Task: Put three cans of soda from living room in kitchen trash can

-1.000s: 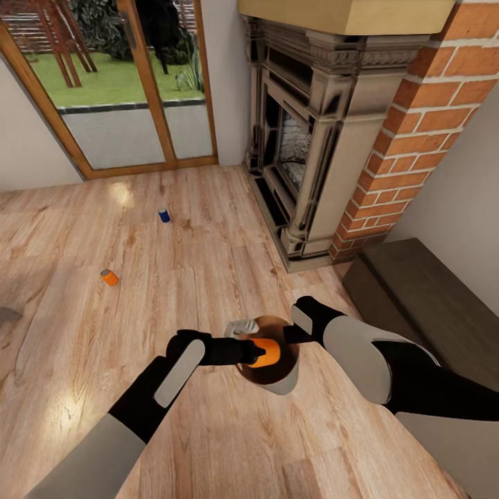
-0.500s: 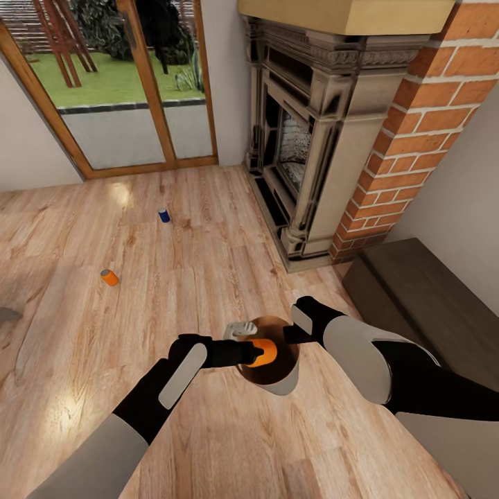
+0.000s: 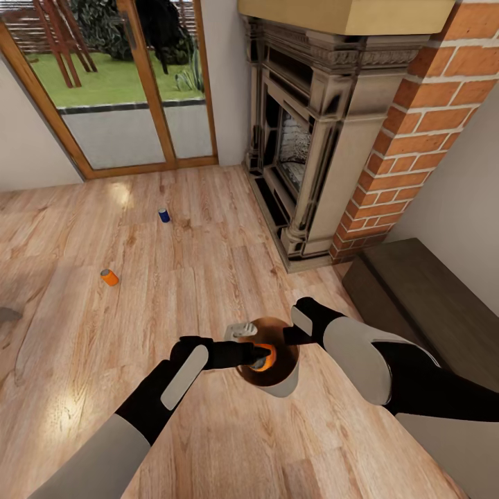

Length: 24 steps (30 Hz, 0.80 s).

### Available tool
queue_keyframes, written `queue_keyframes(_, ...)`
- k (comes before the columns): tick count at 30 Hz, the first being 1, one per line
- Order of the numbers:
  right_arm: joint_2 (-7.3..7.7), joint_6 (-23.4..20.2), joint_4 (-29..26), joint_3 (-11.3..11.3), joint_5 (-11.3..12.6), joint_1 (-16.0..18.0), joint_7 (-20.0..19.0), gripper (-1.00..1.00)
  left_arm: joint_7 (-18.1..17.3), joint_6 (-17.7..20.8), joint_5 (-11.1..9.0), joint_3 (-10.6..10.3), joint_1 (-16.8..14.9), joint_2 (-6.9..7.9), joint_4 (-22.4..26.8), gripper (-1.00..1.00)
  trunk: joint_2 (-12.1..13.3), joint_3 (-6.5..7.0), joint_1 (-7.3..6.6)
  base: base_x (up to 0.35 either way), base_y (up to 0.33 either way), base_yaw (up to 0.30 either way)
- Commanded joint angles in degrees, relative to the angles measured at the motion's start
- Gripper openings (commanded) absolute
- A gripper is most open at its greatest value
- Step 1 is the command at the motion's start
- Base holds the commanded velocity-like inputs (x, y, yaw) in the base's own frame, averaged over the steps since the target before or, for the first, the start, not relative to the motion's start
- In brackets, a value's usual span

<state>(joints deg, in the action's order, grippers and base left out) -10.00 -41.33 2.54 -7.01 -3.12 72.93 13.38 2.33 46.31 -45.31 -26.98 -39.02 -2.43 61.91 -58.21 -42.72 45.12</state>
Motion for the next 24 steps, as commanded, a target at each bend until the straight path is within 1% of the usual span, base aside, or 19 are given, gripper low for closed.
queue_keyframes(1, 0.00, 0.11, 0.01, -0.46, 0.66, 0.00, -0.32, -1.00, -0.01, -0.06, 0.03, 0.00, 0.00, -0.03, -0.01, 1.00, 0.00, 0.00, 0.00, 0.000, 0.000, 0.000)
queue_keyframes(12, 0.00, 0.11, 0.01, -0.46, 0.66, -0.07, -0.43, -1.00, -0.37, -0.71, -0.02, 0.00, 0.00, -0.08, 0.03, 1.00, 0.00, 0.00, 0.00, 0.000, 0.000, 0.000)
queue_keyframes(24, 0.00, 0.18, -0.11, -0.56, 0.63, -0.07, -0.46, -1.00, -0.73, -0.07, -0.33, 0.39, 0.00, 0.48, 0.71, 1.00, 0.00, 0.00, 0.00, 0.000, 0.000, 0.000)
